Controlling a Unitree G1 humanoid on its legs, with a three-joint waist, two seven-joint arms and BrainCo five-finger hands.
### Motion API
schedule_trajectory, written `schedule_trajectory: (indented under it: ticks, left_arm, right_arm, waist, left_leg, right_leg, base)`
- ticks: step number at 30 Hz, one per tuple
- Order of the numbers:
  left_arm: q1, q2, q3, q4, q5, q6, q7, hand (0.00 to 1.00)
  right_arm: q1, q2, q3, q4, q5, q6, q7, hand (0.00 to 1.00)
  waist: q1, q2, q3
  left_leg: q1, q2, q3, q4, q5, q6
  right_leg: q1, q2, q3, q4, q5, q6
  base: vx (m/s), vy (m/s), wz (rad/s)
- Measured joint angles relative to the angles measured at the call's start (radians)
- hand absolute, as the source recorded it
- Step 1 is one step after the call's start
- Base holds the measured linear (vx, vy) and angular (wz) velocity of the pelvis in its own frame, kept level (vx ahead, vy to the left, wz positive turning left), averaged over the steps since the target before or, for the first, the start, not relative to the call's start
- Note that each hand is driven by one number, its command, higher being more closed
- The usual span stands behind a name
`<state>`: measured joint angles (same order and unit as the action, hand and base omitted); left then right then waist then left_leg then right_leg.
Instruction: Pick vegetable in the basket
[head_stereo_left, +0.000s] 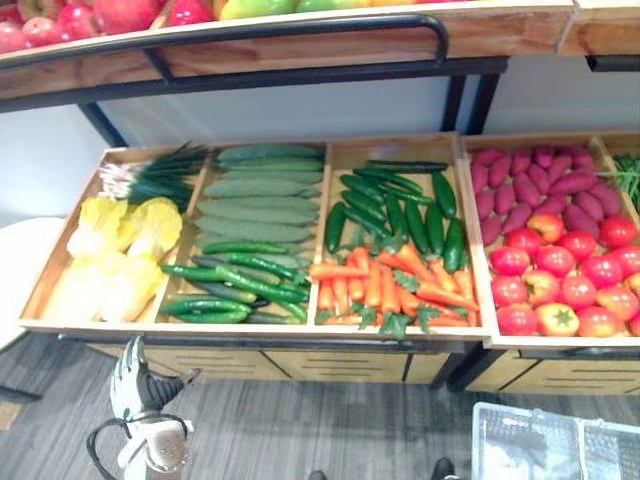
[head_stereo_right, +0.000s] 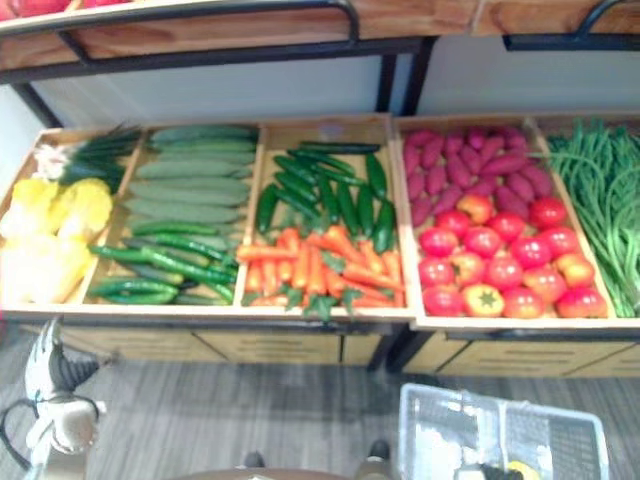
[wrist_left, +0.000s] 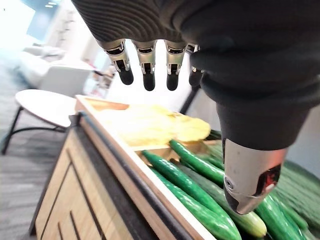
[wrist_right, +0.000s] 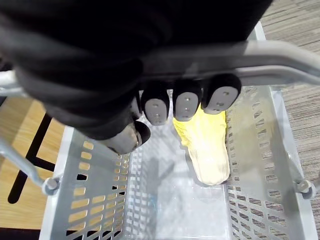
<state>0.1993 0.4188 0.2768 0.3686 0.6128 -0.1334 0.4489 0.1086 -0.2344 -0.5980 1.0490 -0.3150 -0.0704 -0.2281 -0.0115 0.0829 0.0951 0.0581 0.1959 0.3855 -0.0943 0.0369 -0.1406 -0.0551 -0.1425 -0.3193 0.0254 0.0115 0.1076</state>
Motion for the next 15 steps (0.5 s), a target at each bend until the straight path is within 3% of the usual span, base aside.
schedule_trajectory:
  ticks: [2,5,10,15]
  left_arm:
    - [-0.026,0.122,-0.078,0.022,0.034,-0.04,-0.047,0.0]
    - [-0.102,0.236,-0.178,0.06,0.043,-0.084,-0.111,0.0]
    - [-0.183,0.323,-0.245,0.061,0.069,-0.114,-0.178,0.0]
    - [-0.24,0.358,-0.296,0.058,0.07,-0.12,-0.193,0.0]
  right_arm:
    - [-0.023,-0.025,0.026,0.0,-0.002,-0.005,0.017,1.0]
    - [-0.04,-0.05,0.057,-0.001,-0.002,-0.026,0.029,1.0]
    - [-0.071,-0.067,0.1,-0.015,-0.038,-0.043,0.038,1.0]
    - [-0.064,-0.072,0.106,-0.02,-0.039,-0.042,0.039,1.0]
  waist:
    - [-0.012,0.0,0.003]
    - [-0.017,-0.007,0.016]
    - [-0.035,-0.006,0.039]
    - [-0.041,0.004,0.05]
  left_leg:
    - [0.002,-0.001,0.016,0.0,-0.001,0.0]
    - [0.018,-0.007,0.036,0.0,-0.008,-0.003]
    - [0.012,-0.014,0.068,0.0,-0.027,-0.002]
    - [-0.003,-0.016,0.079,0.018,-0.035,-0.003]
  right_leg:
    - [-0.013,0.001,0.021,0.004,0.003,-0.002]
    - [-0.016,0.0,0.051,0.003,0.003,-0.002]
    - [-0.05,-0.001,0.087,0.007,0.008,0.002]
    - [-0.067,-0.004,0.105,0.007,0.01,0.005]
  base:
    - [0.12,-0.006,-0.2]
    - [0.08,-0.001,-0.27]
    - [0.02,0.004,-0.21]
    - [0.01,-0.018,-0.12]
